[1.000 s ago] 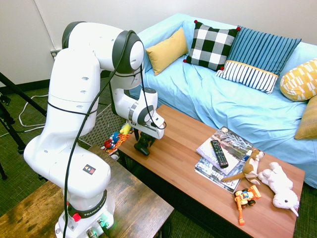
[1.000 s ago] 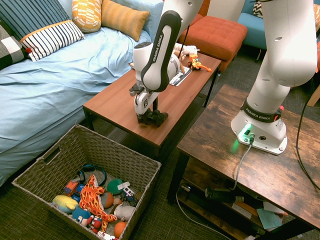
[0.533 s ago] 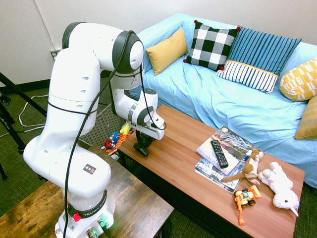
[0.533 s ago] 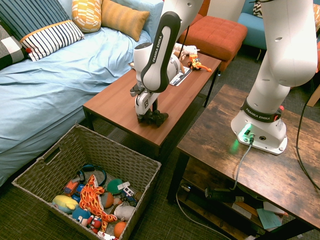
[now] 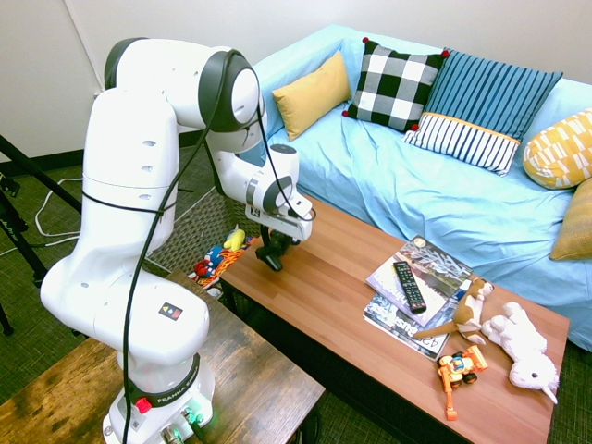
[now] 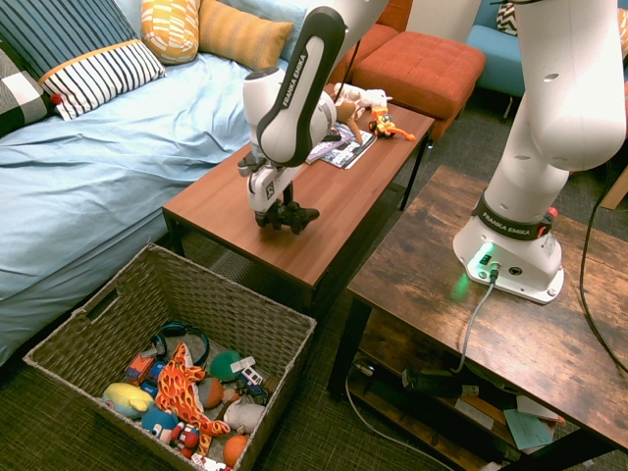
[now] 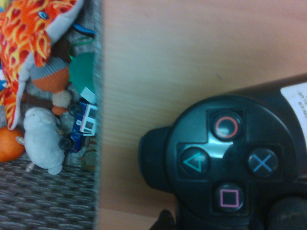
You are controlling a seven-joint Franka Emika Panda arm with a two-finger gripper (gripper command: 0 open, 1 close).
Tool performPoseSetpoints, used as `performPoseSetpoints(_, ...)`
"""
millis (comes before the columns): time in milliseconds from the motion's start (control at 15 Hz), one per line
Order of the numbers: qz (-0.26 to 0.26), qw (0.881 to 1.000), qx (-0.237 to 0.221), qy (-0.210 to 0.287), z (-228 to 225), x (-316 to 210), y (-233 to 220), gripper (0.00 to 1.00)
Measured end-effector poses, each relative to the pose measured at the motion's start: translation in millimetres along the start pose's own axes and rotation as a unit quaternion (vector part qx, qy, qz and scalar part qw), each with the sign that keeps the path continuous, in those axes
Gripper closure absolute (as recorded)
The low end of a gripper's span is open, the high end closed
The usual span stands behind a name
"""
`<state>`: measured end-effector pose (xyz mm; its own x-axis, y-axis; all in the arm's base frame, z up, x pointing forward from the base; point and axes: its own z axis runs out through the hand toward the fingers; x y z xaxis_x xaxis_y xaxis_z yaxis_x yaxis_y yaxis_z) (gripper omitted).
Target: Put the gamepad in the basket
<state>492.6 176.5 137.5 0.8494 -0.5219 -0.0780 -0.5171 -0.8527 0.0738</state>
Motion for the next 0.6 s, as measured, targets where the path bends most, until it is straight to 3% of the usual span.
performPoseSetpoints(333, -0.036, 0.999, -0.011, 0.025, -36.7, -49.6, -126.1, 1.0)
performPoseSetpoints(600, -0.059, 0.998, -0.023, 0.007, 21.1, -67.0, -212.6, 1.0)
